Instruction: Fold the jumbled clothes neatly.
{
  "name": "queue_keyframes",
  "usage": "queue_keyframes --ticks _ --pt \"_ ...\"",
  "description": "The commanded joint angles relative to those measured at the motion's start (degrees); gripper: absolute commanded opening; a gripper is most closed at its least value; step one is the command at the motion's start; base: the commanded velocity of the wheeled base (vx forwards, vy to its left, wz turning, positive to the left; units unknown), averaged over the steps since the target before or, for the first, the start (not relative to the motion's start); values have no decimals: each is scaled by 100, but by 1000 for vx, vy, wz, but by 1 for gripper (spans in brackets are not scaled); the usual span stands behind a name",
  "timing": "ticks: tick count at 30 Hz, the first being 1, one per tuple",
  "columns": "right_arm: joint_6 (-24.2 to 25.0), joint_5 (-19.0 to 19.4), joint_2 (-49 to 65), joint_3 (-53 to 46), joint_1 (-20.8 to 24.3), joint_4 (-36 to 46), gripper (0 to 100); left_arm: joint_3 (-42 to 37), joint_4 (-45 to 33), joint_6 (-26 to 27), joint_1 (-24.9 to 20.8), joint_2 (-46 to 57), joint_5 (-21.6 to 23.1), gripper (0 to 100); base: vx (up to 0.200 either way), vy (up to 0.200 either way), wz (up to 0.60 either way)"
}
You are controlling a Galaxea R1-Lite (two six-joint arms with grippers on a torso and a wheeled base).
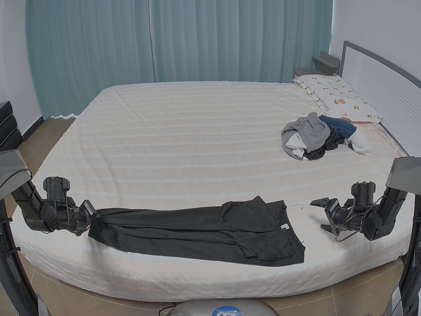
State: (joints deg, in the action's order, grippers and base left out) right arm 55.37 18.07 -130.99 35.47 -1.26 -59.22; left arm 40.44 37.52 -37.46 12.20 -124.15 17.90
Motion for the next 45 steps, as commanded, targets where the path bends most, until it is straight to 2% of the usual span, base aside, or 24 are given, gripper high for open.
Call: queue_keyframes --ticks 1,4,10,14,19,24,31,35,45 --pt "0 4 -6 3 3 -2 100 26 1 -7 1 -22 3 0 0 0 0" --pt "0 4 -14 3 11 -2 100 52 -8 -42 -7 -4 3 0 0 0 0" --pt "0 -5 -6 3 11 -2 100 175 1 -481 -201 40 -49 0 0 0 0" --pt "0 -5 -14 3 11 -2 100 158 -17 -508 -333 57 -58 0 0 0 0" --pt "0 -5 -14 3 11 -10 100 96 -52 -508 -482 242 -67 0 0 -200 0" --pt "0 -5 -14 3 11 -10 100 70 -78 -754 -798 497 -93 0 0 -200 0" --pt "-9 -5 -14 -5 20 -2 100 158 -131 -824 -1449 611 -788 0 0 -200 0" --pt "-9 -5 -14 -5 20 -2 100 360 -421 -824 -1765 690 -1095 0 0 -200 0" --pt "-79 -5 -23 -14 20 -2 100 1107 -1608 -824 -2574 743 -1420 0 0 -200 0"
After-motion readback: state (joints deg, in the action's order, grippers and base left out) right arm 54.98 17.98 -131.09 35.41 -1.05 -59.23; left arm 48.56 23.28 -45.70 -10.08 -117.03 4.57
